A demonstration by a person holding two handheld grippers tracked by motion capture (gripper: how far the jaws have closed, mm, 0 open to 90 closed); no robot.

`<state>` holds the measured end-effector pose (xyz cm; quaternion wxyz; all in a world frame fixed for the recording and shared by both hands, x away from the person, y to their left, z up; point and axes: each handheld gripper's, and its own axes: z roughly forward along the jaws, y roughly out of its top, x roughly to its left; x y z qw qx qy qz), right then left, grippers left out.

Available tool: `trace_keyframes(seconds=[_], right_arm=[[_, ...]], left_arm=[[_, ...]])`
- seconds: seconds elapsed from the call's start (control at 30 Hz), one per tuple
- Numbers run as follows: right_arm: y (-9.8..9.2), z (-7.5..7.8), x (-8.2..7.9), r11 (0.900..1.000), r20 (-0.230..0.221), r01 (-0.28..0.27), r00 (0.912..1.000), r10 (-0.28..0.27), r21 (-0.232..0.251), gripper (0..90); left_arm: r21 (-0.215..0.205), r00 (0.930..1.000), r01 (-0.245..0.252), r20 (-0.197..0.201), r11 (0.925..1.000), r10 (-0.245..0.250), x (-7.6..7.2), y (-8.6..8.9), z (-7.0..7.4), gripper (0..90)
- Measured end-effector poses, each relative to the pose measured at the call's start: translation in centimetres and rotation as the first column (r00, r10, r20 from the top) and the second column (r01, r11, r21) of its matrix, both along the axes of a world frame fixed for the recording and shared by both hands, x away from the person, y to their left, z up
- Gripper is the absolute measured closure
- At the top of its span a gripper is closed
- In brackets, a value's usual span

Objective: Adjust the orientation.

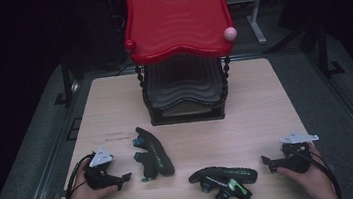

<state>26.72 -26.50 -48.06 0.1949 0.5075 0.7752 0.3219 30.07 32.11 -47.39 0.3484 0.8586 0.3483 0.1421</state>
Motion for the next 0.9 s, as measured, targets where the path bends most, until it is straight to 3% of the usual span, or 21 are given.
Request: trace_keyframes(seconds=[0.4,0.53,0.57,0.63,0.67,0.7,0.77,0.87,0.9], right_arm=[[-0.1,0.0,0.0,1.0,0.002,-0.007,1.0,0.007,-0.001,1.2],[-0.1,0.0,-0.1,1.0,0.0,-0.007,1.0,0.007,-0.001,1.2],[-0.1,0.0,-0.1,1.0,0.0,-0.005,1.0,0.005,0.0,1.2],[-0.1,0.0,-0.1,1.0,0.0,-0.005,1.0,0.005,0.0,1.2],[-0.1,0.0,-0.1,1.0,0.001,-0.001,1.0,0.001,-0.001,1.2],[-0.1,0.0,-0.1,1.0,0.001,-0.001,1.0,0.001,-0.001,1.2],[-0.1,0.0,-0.1,1.0,0.002,0.001,1.0,-0.001,-0.002,1.2],[0.0,0.0,-0.1,1.0,0.0,0.001,1.0,-0.001,-0.001,1.2],[0.0,0.0,-0.1,1.0,0.0,-0.001,1.0,0.001,0.0,1.2]], left_arm=[[0.002,1.0,-0.008,-0.002,1.0,0.008,0.0,0.2,0.2,1.3],[-0.012,0.9998,-0.017,-0.014,0.9998,0.017,-0.3,0.9,0.7,23.7],[-0.033,1.0,0.007,-0.002,0.9994,-0.007,-0.5,1.1,1.0,28.7],[-0.048,0.9999,0.013,0.01,0.9988,-0.012,-0.6,1.2,1.2,31.5],[-0.074,0.9989,0.03,0.039,0.9968,-0.027,-0.6,1.2,1.7,37.7],[-0.074,0.9989,0.03,0.039,0.9968,-0.027,-0.6,1.2,1.7,40.4],[-0.094,0.9957,0.073,0.063,0.9929,-0.067,-0.7,0.9,2.2,44.4],[-0.109,0.9931,0.1,0.072,0.989,-0.092,-0.7,0.4,2.3,47.2],[-0.123,0.9908,0.125,0.068,0.9845,-0.117,-0.4,-0.1,2.3,47.8]])
